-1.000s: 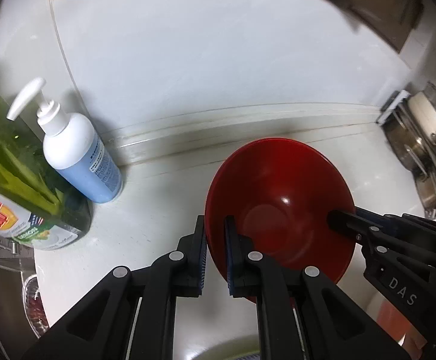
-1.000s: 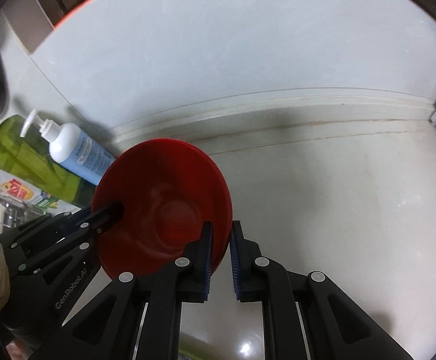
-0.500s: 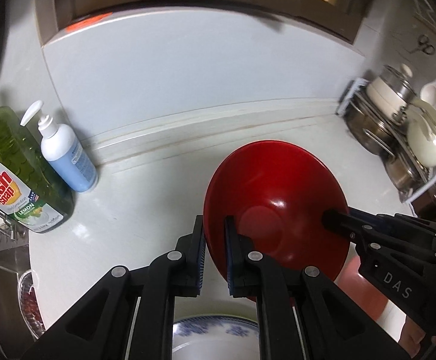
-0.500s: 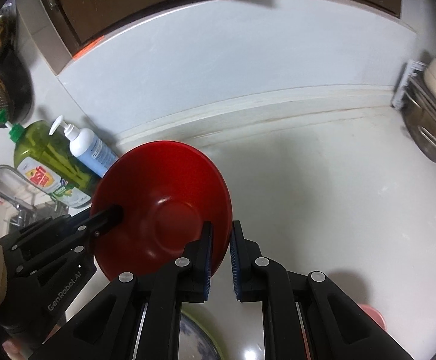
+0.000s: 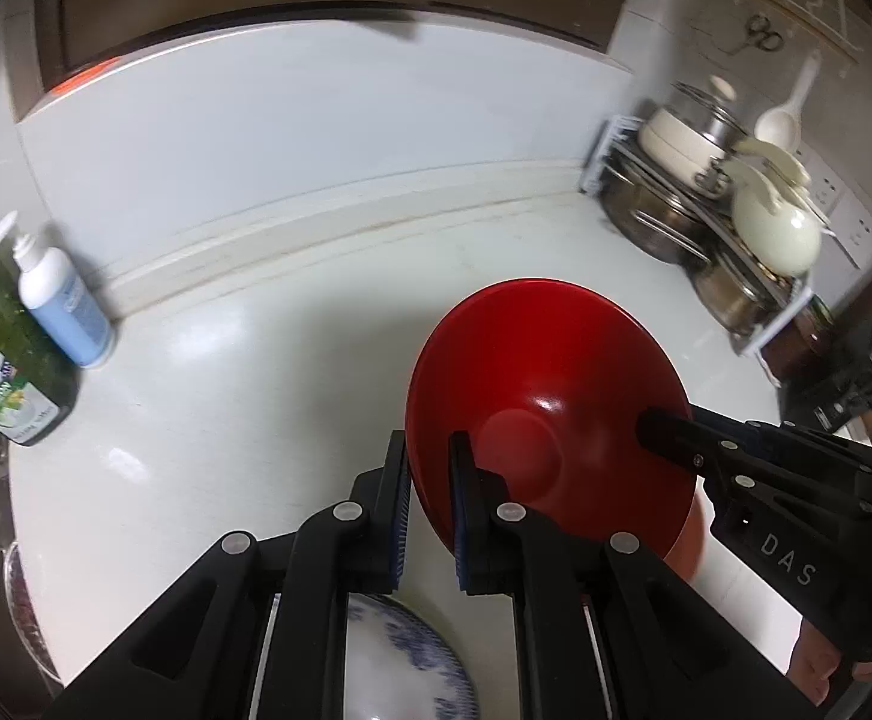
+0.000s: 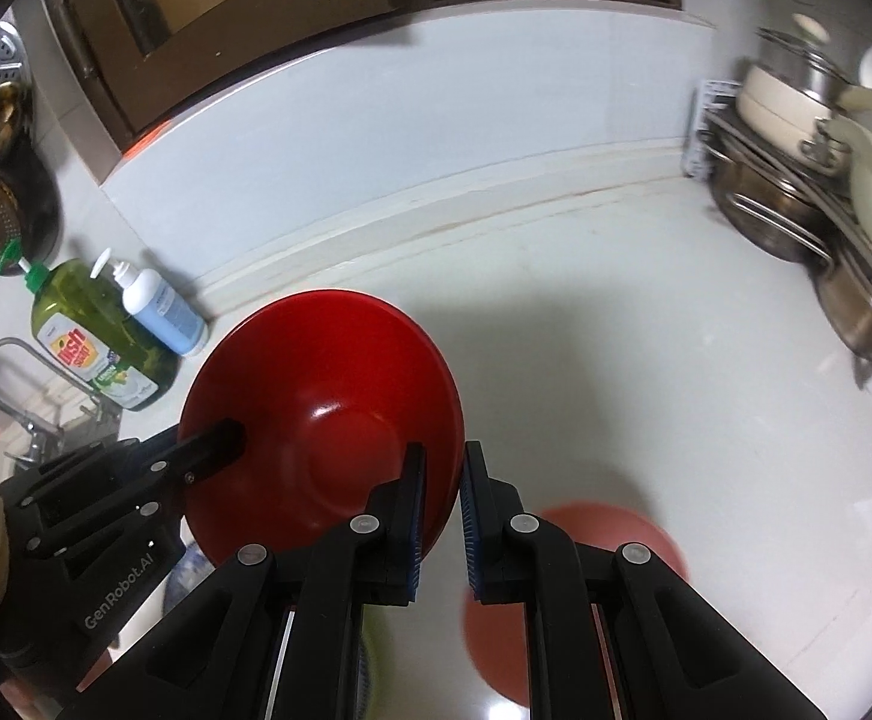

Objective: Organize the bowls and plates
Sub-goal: 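Lift and carry the red-and-black bowl over the bowl stack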

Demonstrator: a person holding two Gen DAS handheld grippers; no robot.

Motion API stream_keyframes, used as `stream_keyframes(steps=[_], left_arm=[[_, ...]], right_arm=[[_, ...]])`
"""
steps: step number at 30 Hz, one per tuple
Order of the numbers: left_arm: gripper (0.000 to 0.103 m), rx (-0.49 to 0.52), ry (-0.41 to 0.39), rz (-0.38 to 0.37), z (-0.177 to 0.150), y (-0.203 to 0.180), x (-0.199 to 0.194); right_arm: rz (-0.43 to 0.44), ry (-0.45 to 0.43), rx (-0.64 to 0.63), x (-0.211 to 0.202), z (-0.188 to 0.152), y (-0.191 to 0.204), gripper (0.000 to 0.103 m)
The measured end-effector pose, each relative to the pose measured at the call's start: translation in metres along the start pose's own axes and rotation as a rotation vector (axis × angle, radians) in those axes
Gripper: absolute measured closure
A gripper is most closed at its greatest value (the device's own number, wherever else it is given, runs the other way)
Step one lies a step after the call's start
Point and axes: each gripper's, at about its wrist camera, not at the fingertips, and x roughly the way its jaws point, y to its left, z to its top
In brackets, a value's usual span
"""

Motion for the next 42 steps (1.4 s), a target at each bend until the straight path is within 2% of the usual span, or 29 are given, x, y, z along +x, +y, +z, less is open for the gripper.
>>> stream_keyframes(steps=[8,18,30,42], left_arm=[[0.091,0.053,0.028,-0.035,-0.014,-0.042,0.005],[0.090,0.117,0.111,-0.071,-0.029,-0.079,0.031],[0.090,0.136,0.195,-0.065,-0.048,-0.092,0.058],[0.089,0.148,0.221,-0.048,-0.056,-0.094,0.068]], right_arm=[[-0.045,-0.007,0.030,-0.020,-0.025,-0.032,0.090],[-0.095,0.021,0.090,-0.026,-0.054,-0.072,0.090],[-0.108,0.085,0.134,-0.009,-0.078,-0.097,0.090],[-0.103,0.127,0.143,0.012,-0.087,-0.106,0.090]])
